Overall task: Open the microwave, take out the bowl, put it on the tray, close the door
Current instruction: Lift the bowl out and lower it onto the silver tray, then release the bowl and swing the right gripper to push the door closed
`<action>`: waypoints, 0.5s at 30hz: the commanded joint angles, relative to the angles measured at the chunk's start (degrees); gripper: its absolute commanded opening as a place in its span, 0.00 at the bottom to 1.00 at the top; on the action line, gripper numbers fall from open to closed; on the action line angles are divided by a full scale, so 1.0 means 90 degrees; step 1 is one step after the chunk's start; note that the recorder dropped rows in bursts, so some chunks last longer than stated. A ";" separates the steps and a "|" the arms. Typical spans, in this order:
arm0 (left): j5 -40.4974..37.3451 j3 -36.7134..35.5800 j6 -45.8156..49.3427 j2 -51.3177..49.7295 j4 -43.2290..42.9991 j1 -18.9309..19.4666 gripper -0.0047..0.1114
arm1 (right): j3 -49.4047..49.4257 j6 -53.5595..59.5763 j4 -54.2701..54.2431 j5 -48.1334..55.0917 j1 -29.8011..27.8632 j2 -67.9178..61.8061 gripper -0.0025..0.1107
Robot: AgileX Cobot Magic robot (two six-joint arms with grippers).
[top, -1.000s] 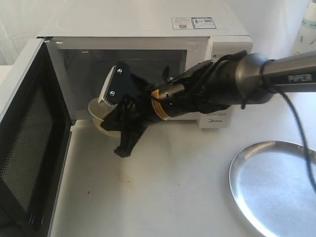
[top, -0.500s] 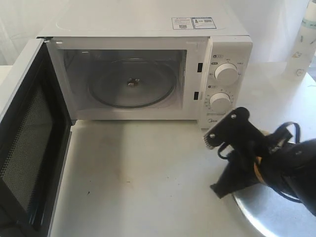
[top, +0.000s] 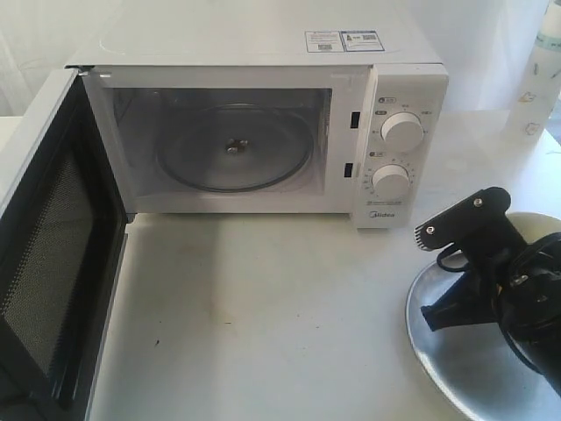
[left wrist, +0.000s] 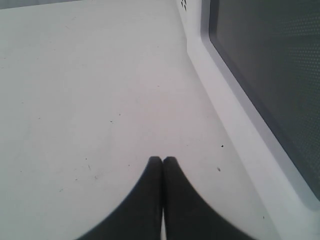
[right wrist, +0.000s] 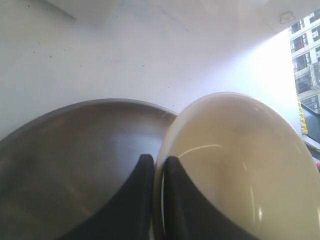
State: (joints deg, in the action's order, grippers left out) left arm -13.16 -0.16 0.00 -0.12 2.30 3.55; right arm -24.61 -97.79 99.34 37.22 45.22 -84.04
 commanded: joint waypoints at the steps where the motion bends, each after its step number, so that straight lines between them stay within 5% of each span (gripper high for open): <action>1: -0.0019 0.0018 0.0000 0.0013 0.0080 -0.0030 0.04 | 0.0012 -0.0285 0.0068 0.0034 -0.0012 0.0058 0.03; 10: -0.0019 0.0018 0.0000 0.0013 0.0080 -0.0030 0.04 | -0.0014 -0.0367 0.0068 -0.0028 -0.0012 0.0058 0.32; 15: -0.0019 0.0018 0.0000 0.0013 0.0080 -0.0030 0.04 | -0.0350 -0.0367 0.0068 -0.0048 -0.0012 0.0058 0.35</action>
State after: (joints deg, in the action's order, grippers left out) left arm -13.16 -0.16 0.00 -0.12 2.30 3.55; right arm -26.07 -100.46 99.59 36.48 45.22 -83.93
